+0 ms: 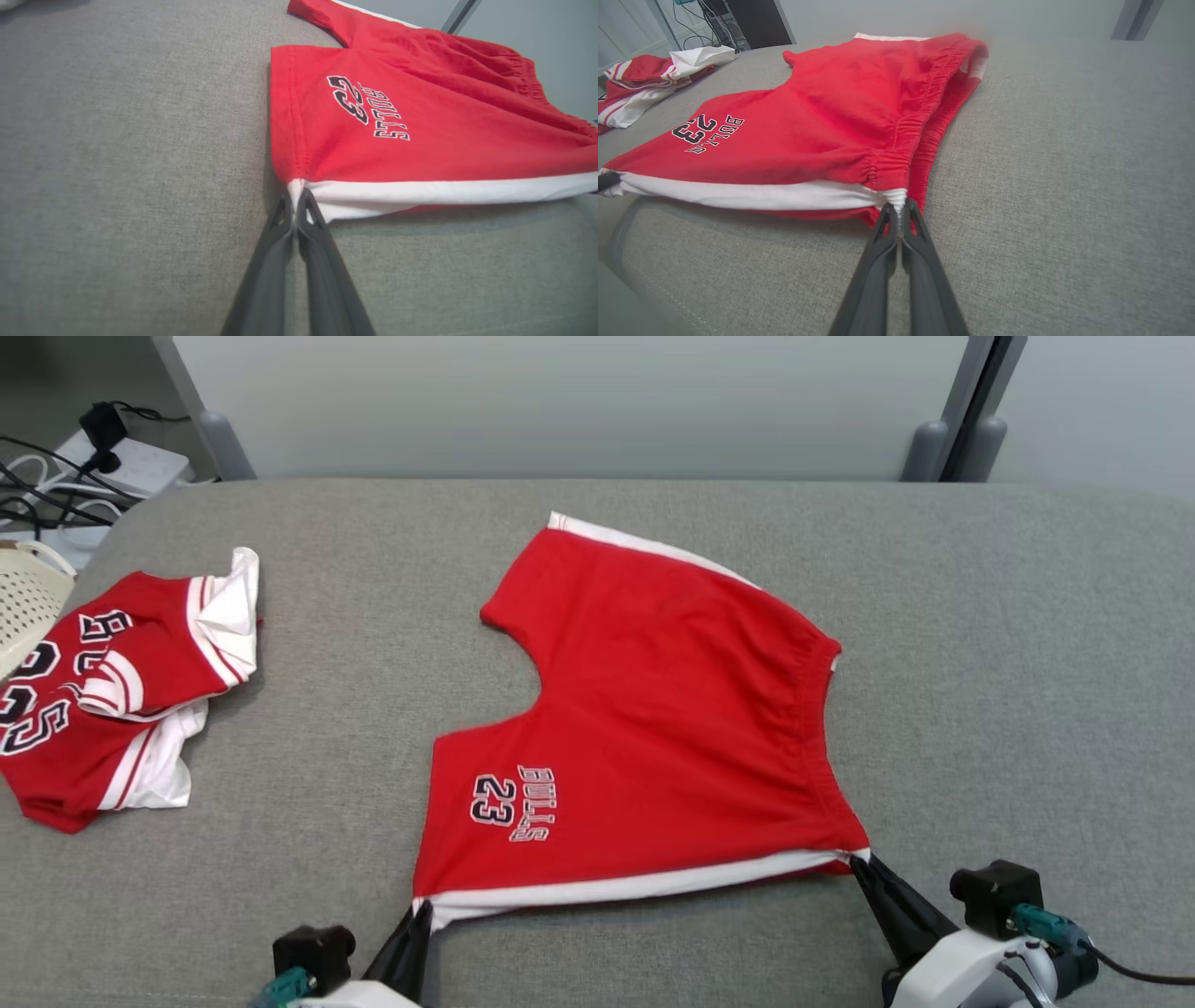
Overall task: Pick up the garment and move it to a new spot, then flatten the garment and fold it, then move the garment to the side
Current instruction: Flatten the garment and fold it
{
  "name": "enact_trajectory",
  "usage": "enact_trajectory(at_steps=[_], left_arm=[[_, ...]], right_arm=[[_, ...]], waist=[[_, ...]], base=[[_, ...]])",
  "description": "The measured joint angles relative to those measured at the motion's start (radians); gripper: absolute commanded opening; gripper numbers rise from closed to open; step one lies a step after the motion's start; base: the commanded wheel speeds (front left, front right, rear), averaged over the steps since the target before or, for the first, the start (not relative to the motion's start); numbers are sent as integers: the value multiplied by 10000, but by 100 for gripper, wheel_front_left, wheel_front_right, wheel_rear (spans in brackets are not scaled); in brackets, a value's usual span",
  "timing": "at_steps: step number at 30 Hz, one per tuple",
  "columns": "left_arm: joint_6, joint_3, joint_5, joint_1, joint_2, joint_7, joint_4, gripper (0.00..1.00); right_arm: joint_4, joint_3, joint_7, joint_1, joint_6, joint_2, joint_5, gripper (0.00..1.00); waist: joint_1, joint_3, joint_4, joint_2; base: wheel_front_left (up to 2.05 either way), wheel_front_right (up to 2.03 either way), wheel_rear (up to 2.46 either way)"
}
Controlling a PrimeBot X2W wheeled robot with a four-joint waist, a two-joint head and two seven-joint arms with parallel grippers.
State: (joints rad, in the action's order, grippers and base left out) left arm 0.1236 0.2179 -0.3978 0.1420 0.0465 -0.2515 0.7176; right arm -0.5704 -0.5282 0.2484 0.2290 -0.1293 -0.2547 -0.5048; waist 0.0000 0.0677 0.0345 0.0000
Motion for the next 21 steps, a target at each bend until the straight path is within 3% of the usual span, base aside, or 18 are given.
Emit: enact_trajectory(at_steps=[16,21], left_arm=[[63,-217,59,-577,100,0,130,0],[63,-445,533,-580,111,0,-466,0]], right_arm=[[84,-389,0,-711,-2,82,-242,0],[224,-357,0,-857,0,46,-395,0]], waist=[[0,-669,220,0],[0,-594,228,0]], base=[[0,0,0],[0,0,0]])
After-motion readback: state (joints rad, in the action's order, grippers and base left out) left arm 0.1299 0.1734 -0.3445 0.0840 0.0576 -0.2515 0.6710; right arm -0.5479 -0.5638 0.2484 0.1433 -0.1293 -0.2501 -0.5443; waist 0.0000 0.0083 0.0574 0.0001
